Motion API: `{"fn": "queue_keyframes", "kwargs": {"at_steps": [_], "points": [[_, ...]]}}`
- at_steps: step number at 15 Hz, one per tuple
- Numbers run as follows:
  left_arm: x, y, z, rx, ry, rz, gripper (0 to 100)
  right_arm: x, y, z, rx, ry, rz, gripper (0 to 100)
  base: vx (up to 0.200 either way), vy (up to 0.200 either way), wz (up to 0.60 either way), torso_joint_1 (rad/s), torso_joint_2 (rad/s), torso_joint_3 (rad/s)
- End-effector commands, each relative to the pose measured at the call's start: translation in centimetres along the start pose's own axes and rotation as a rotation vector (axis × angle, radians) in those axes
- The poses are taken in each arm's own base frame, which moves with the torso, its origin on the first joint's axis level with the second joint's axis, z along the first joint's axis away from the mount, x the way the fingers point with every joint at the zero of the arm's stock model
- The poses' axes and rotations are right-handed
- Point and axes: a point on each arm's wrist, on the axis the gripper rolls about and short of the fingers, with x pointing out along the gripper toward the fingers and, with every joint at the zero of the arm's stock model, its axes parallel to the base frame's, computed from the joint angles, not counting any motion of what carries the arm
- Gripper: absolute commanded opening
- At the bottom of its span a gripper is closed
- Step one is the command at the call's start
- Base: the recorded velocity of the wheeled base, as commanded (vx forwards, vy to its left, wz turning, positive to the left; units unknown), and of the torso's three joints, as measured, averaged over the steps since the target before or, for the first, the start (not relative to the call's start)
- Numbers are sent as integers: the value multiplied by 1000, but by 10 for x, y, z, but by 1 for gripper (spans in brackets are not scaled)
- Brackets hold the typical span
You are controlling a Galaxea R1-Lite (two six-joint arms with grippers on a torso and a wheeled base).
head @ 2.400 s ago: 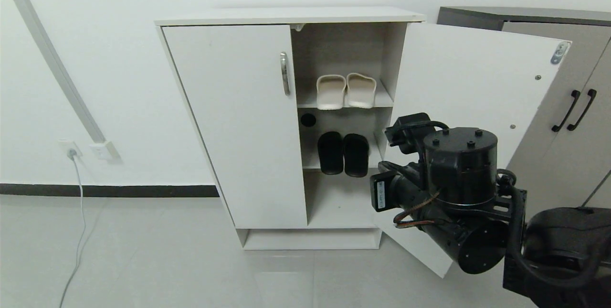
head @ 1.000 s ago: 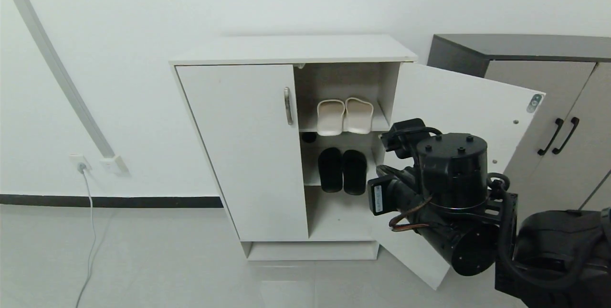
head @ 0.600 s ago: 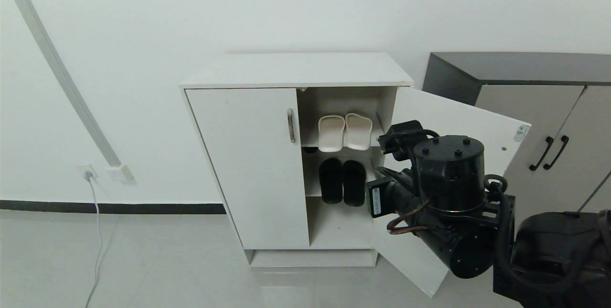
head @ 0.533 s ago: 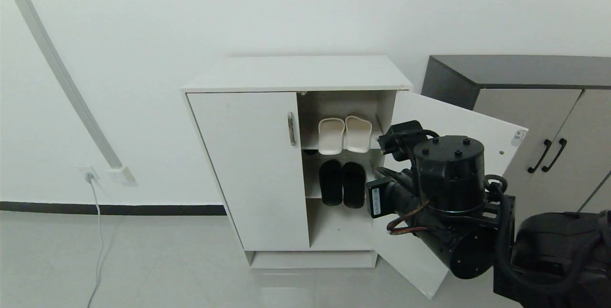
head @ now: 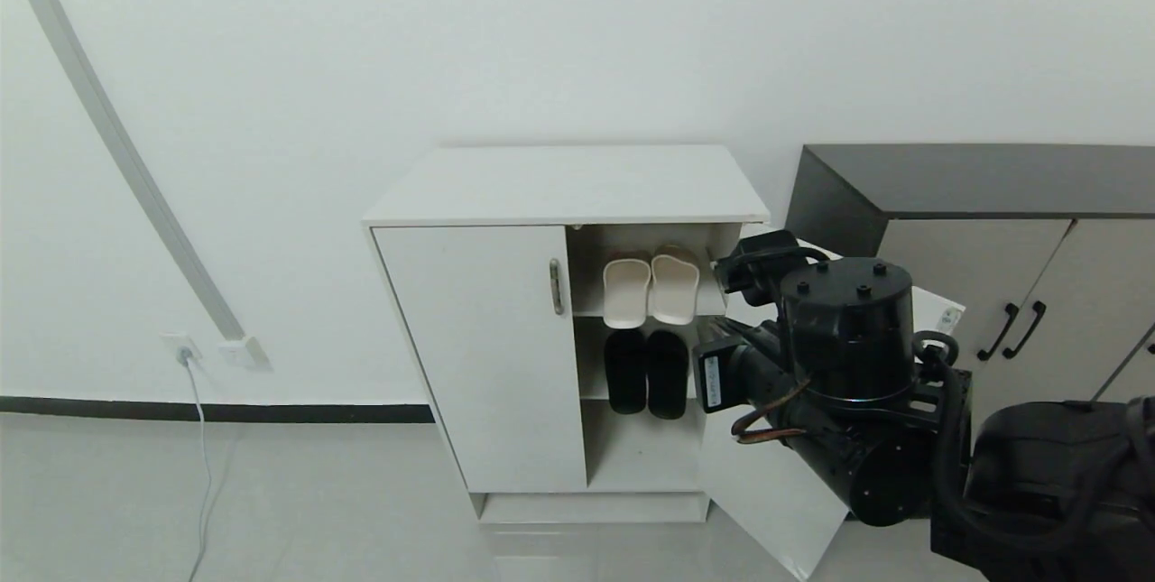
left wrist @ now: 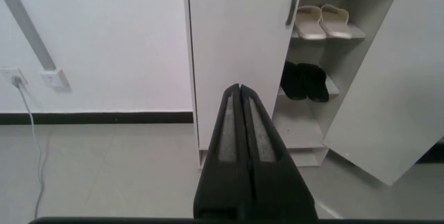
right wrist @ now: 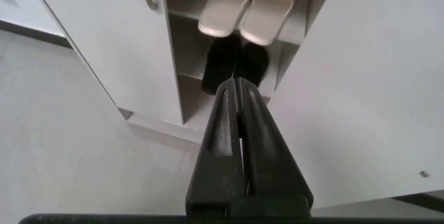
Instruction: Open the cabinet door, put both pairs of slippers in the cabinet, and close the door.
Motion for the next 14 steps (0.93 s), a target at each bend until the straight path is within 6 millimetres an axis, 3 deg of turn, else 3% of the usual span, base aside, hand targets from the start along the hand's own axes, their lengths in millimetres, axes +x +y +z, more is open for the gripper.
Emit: {"fn": "queue_keyframes", "kwargs": {"at_steps": [1, 9, 14], "points": [[0, 0, 0, -1, 0, 0, 0, 0, 0, -3, -6, 8, 0, 0, 0, 0, 0, 217, -530, -320], [0, 0, 0, -1, 0, 2, 0, -2, -1, -6, -3, 9, 23, 0, 0, 0, 0, 234, -551, -314], [0, 0, 0, -3, 0, 0, 0, -2, -1, -9, -10, 14, 23, 0, 0, 0, 0, 20, -41, -22]]}}
